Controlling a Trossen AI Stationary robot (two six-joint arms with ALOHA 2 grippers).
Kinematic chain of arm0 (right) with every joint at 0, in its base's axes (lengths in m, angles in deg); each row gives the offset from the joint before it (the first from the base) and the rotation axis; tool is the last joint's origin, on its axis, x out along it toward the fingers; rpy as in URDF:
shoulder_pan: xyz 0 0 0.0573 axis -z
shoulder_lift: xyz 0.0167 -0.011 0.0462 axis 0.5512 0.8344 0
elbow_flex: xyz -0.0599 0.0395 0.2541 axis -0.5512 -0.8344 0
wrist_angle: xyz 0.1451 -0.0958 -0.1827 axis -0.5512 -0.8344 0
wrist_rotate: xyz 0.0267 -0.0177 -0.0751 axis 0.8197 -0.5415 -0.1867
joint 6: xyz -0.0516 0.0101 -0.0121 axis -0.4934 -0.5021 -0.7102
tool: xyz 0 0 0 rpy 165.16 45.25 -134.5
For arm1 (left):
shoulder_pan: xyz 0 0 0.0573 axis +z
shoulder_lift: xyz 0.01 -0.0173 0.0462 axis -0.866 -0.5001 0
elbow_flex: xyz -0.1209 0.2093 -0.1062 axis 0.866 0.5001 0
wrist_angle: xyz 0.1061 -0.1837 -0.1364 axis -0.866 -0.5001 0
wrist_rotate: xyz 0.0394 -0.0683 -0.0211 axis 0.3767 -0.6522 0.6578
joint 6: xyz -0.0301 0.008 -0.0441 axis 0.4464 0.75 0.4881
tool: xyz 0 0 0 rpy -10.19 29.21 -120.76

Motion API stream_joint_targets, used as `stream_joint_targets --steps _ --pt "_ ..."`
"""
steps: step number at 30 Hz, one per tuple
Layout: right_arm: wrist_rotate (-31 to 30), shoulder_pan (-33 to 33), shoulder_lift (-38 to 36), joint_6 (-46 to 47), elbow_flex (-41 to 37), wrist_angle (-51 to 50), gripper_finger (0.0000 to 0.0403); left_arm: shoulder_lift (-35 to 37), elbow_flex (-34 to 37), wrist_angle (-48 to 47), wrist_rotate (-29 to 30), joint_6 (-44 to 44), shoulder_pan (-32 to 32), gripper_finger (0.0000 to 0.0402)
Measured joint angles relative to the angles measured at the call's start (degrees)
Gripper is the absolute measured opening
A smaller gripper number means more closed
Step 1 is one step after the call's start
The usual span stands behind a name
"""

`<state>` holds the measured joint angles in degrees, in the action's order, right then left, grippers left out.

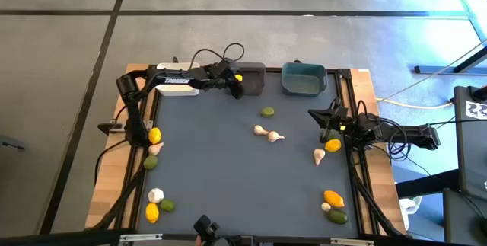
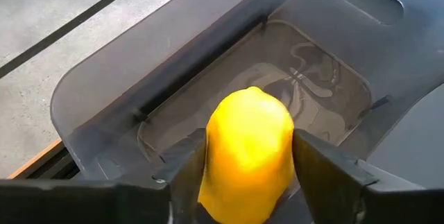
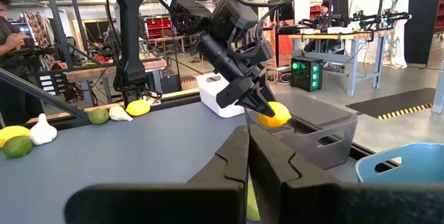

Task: Sort produce into baskets
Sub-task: Put the lemon into the black bin, then put the lime into the blue bin

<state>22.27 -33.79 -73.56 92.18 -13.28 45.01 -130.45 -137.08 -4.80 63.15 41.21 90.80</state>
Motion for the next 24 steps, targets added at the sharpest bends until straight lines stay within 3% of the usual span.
stream_joint_targets --steps 7,13,18,24 --pt "0.5 0.0 0.0 4.2 0.0 0.0 0.0014 0.6 0.0 0.1 -0.1 -0.2 -0.3 0.023" --pt "0.8 0.0 0.0 5.2 0.0 0.3 0.0014 5.6 -0.6 0.3 0.0 -2.1 -2.4 0.0222" --pt "3.5 0.0 0.0 7.1 0.0 0.4 0.0014 11.2 -0.6 -0.8 -0.1 -4.3 -6.5 0.0214" --pt "2.7 0.0 0.0 7.2 0.0 2.2 0.0014 15.7 1.2 -3.4 0.0 -5.9 -13.7 0.0206"
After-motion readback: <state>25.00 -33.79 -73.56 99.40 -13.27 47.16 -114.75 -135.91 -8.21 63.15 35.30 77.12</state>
